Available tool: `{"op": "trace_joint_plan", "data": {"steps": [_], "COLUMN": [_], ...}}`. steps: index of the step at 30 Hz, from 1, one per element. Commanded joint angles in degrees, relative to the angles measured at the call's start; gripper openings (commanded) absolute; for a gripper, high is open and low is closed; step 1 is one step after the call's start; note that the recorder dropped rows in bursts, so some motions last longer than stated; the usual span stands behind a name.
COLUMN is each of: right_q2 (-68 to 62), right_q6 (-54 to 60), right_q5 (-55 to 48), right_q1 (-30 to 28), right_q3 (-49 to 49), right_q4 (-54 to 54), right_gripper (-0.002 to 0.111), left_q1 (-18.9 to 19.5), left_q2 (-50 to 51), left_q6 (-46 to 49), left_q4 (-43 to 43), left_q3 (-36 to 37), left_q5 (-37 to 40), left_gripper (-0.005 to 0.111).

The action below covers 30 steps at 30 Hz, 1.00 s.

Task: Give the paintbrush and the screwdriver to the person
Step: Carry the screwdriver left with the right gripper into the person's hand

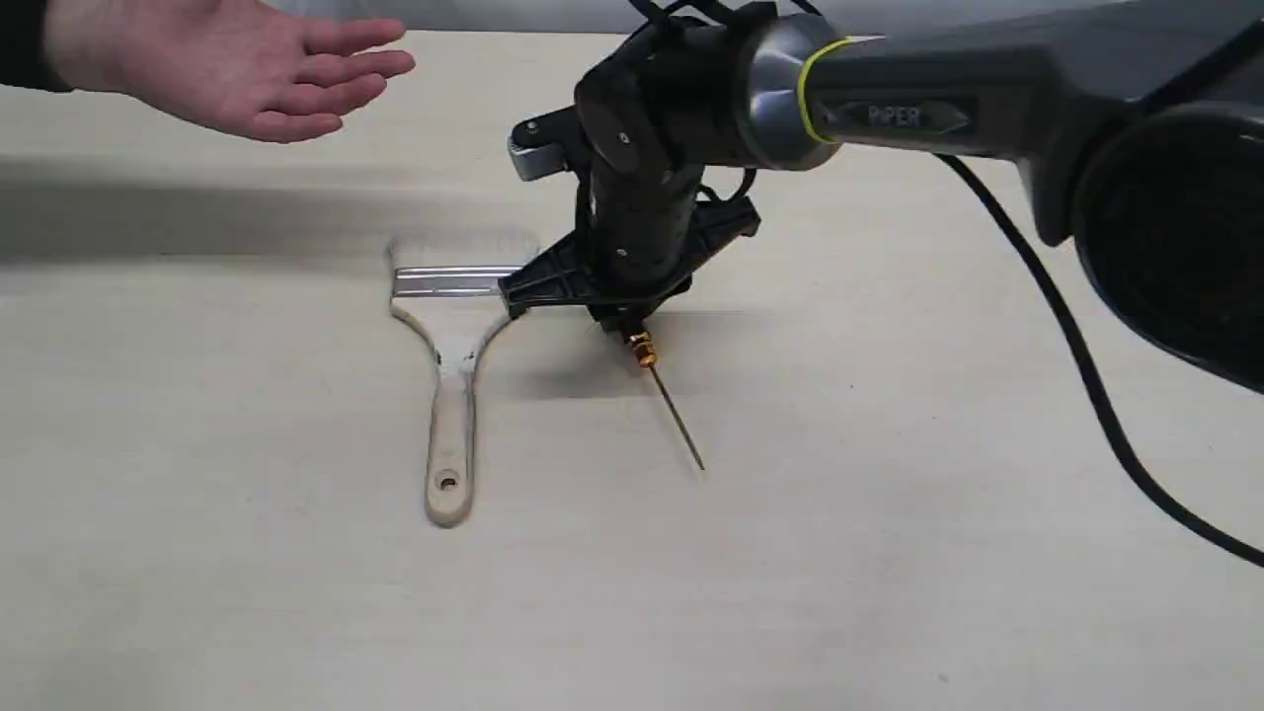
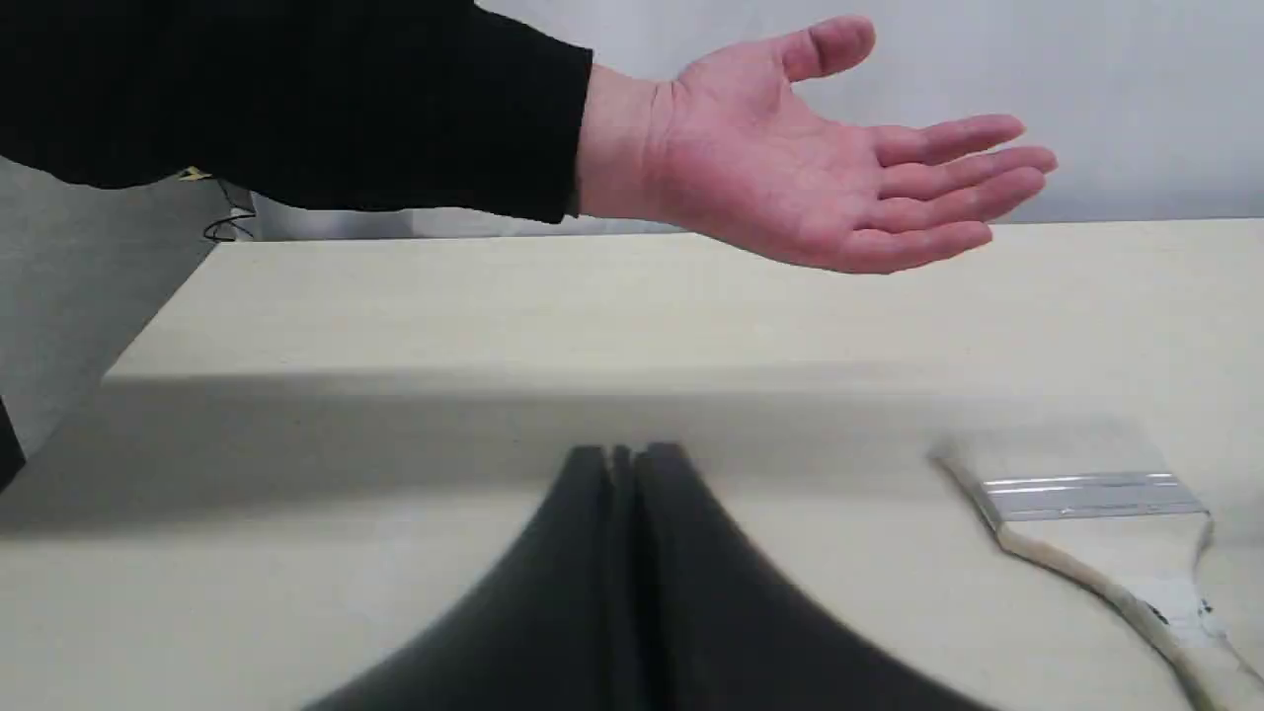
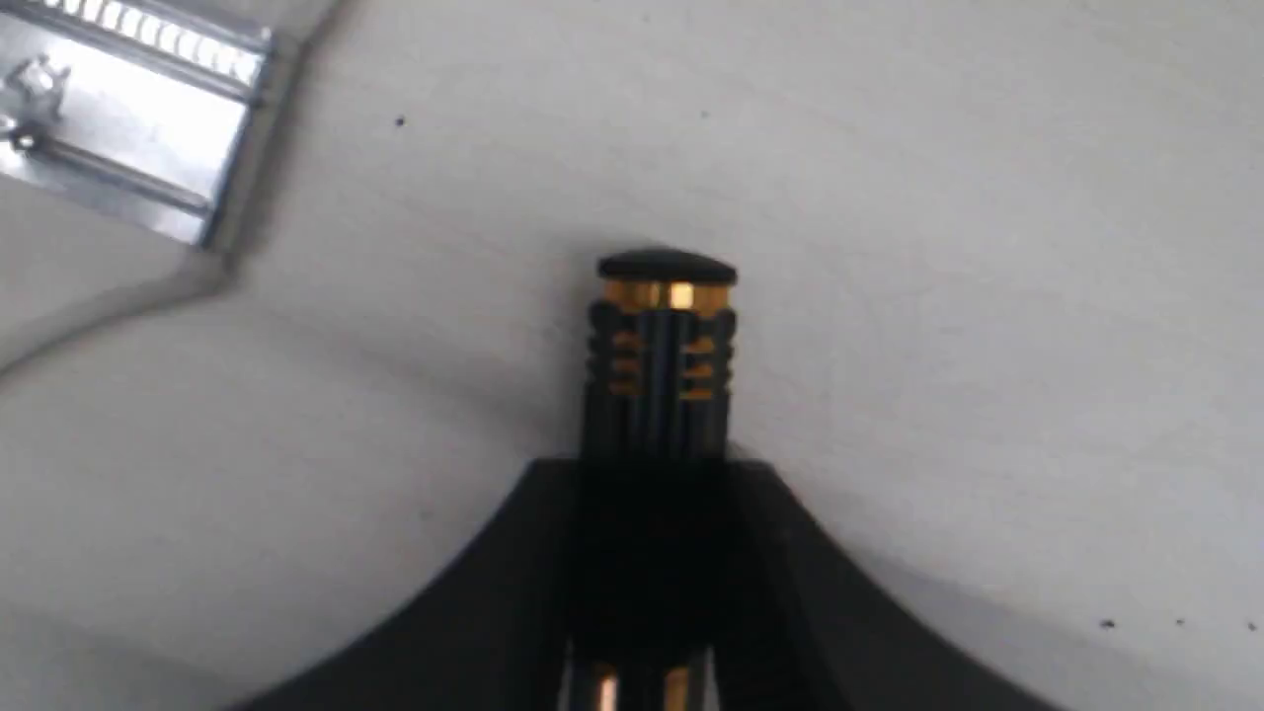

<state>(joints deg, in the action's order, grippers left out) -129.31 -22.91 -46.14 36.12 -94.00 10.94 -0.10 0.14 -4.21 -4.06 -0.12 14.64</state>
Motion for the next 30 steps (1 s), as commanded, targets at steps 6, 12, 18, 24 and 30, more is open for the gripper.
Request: {"op": "trace_joint_plan", "data": {"steps": [6,12,18,24,30], "right_q2": [10.67,16.05,12.66,6.82,0.20], "right_q6": [2.77,11.73,16.85,16.85,17.85], "right_q5": [-0.91,7.98,8.65,8.69,10.15], "right_q1": [1.36,5.48,8.71,8.71,8.71], "right_q3": [-0.04,-3.13,-14.13,-21.62,-25.99], "right_q4": [-0.37,-8.54,-11.56,-12.99,-12.99], "right_gripper": [0.004,0.004,0.004,0.004,0.004], "left_q1": [-0.30,-0.30,-0.30,-0.30,-0.30], "left_q2": [-0.14,-0.14,-0.14,-0.14,-0.14], "left_q6": [-0.12,-0.12,-0.12,-0.12,-0.12], "left_q4": [0.20,0.20,0.08,0.08,0.08], "left_q3": [0.12,0.12,0.12,0.12,0.12], "left_q5": [-0.29,-0.47,-0.33,-0.33,-0.33], "left_gripper": [0.000,0.000,0.000,0.000,0.000]}}
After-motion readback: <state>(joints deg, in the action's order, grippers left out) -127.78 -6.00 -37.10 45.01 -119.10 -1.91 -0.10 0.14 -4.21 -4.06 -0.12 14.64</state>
